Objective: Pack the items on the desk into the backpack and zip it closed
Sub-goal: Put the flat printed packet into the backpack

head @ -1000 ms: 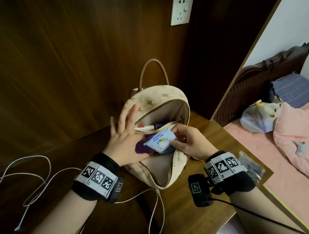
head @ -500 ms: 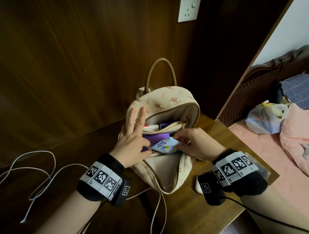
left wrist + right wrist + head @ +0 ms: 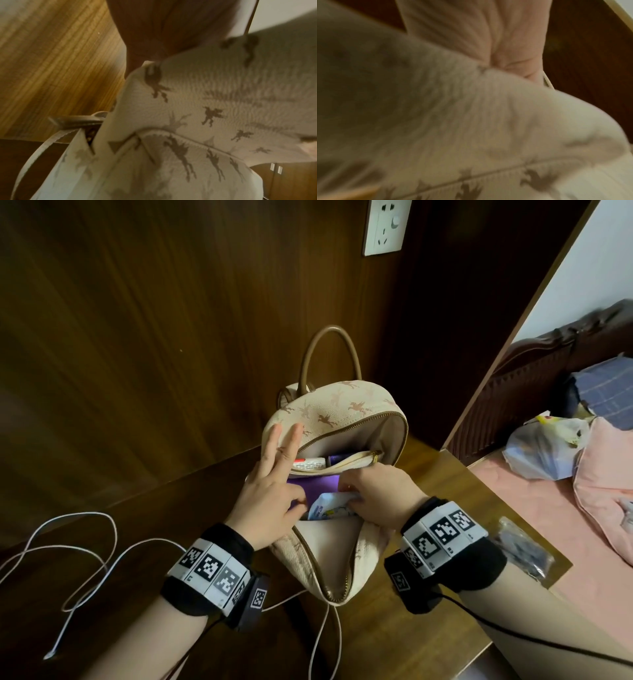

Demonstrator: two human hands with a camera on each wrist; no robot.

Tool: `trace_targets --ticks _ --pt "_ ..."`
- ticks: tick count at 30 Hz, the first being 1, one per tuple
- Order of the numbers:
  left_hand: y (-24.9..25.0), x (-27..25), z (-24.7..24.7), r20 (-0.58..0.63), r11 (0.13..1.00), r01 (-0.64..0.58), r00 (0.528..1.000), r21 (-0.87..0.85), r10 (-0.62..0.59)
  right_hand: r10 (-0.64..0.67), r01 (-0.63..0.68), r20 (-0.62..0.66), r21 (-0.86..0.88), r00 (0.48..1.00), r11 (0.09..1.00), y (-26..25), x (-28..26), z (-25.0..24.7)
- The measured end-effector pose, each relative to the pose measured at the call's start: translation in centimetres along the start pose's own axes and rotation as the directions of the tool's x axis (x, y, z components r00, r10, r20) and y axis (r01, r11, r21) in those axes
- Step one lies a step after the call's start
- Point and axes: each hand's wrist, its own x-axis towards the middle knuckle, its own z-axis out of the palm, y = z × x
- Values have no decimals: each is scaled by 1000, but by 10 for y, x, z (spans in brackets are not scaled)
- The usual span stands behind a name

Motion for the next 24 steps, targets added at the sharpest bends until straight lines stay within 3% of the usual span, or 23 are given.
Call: trace_targets --ticks 3,6,11,15,19,24 --pt "-2 1 0 -19 1000 -12 1000 8 13 -22 42 -180 110 984 993 5 -9 6" --pt "-2 1 2 -40 999 -31 999 -25 30 -117 145 -212 122 970 982 8 -19 7" --pt "-2 0 5 -56 999 -17 998 -41 15 -172 174 -21 112 985 978 -2 -23 8" --pt "-4 1 5 -63 998 -46 997 -43 43 -115 92 89 228 989 969 2 -24 1" --pt "-4 2 4 -41 998 -45 998 -54 43 -66 -45 303 344 951 938 -5 -26 -4" --pt "-3 0 5 -42 999 -38 998 -34 37 -101 -13 304 352 947 936 -4 -23 3"
